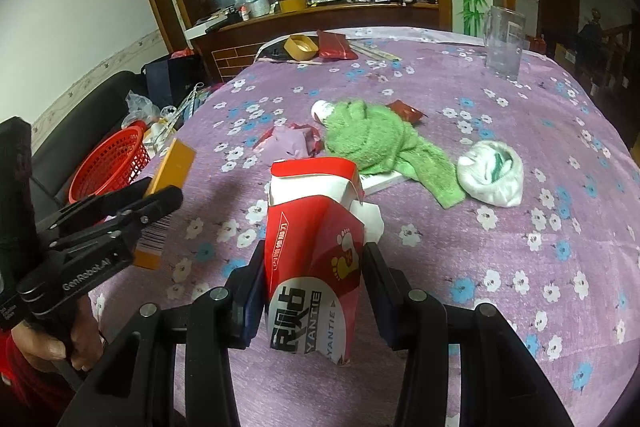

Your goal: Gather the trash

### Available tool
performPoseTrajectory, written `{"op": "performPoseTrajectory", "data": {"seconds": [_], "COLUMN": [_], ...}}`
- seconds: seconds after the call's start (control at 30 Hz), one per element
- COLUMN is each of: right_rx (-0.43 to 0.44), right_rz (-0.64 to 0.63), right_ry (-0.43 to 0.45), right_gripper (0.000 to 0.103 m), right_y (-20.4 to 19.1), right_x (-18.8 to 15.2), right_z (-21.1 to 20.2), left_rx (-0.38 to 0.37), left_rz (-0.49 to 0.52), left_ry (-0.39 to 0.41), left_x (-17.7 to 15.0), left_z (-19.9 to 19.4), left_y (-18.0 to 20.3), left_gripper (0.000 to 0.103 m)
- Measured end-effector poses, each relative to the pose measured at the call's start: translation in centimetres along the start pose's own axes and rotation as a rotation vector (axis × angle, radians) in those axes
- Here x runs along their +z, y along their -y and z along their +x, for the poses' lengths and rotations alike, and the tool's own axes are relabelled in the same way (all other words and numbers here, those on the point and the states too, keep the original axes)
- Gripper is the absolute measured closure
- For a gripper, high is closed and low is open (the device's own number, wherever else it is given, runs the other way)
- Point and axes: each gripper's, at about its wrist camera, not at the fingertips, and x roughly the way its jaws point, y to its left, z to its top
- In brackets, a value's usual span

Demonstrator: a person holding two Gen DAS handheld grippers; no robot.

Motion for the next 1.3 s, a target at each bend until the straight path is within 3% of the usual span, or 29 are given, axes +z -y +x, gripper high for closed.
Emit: {"op": "performPoseTrajectory", "data": {"seconds": [0.47,1.3], "right_rx": [0.016,0.088], "right_rz": [-0.009,-0.008], "right_ry": [-0.004,0.031], "right_gripper": [0.054,0.053], "right_y": [-2.5,-2.1], "right_x": [1.5,1.1], "right_z": [0.9,0.5], "left_rx": [0.003,0.061], "left_rz": [-0.049,-0.060], "left_ry": [0.018,-0.011], "left_x": [0.1,0.8], "left_z": [-1.0,-1.6], "left_y": [-3.2,-3.9], "left_gripper": [0.058,0.057]}}
